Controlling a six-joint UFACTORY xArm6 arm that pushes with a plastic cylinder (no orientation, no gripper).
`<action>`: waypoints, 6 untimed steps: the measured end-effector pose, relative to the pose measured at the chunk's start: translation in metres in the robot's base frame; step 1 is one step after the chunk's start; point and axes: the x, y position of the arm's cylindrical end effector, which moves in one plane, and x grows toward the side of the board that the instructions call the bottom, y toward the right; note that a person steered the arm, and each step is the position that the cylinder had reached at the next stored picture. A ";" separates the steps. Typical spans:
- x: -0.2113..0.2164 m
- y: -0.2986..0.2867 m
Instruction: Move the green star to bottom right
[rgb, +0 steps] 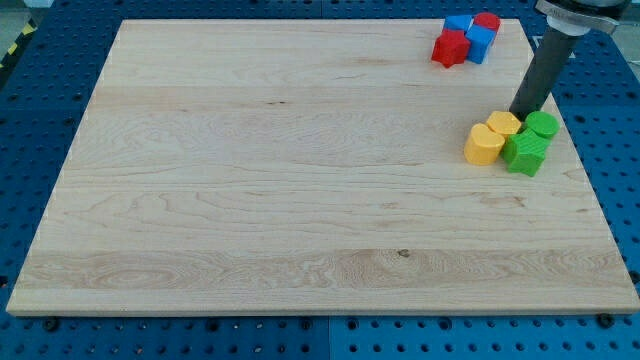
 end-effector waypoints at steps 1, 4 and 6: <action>0.006 0.000; 0.008 0.070; 0.015 0.063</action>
